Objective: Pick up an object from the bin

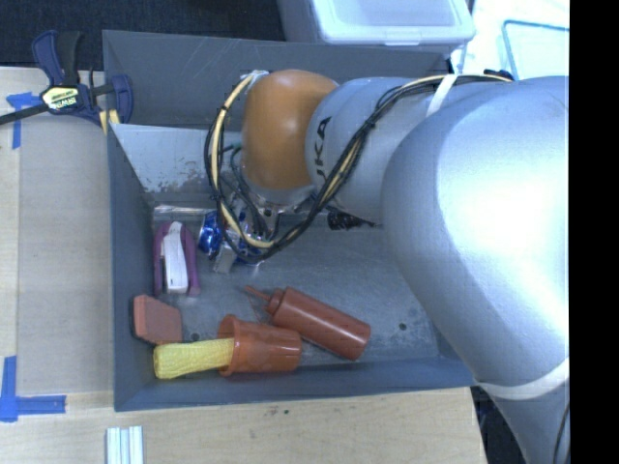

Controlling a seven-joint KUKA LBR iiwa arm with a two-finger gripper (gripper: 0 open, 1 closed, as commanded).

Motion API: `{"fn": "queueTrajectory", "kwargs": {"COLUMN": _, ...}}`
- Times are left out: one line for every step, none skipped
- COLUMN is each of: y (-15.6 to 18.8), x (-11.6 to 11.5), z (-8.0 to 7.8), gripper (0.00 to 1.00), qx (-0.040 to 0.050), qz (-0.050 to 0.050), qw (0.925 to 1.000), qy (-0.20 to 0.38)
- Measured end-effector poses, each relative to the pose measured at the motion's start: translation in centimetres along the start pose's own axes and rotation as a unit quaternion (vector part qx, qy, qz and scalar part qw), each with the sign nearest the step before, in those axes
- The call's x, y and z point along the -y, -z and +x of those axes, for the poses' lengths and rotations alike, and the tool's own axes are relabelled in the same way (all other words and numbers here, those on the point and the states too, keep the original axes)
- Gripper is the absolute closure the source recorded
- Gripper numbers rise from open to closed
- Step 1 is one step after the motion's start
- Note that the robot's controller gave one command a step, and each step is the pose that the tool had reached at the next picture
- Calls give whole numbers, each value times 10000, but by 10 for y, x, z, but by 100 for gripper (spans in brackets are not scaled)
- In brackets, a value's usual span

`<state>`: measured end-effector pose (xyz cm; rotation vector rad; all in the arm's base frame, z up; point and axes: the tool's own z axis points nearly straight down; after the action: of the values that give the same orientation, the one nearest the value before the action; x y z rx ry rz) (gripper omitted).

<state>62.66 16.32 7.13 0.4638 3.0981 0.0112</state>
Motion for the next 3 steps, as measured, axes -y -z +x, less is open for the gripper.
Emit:
{"fn": "queueTrajectory", "kwargs": {"y": 2, "x": 12, "z": -6, "gripper": 100, "qx": -12, "qz": 16, "qw": 9847, "qy": 1743}}
{"fn": "queueTrajectory", "kwargs": {"y": 2, "x": 12, "z": -6, "gripper": 100, "qx": -12, "qz": 17, "qw": 9848, "qy": 1738}}
{"fn": "queueTrajectory", "kwargs": {"y": 7, "x": 13, "z": -6, "gripper": 100, "qx": -11, "qz": 15, "qw": 9848, "qy": 1737}}
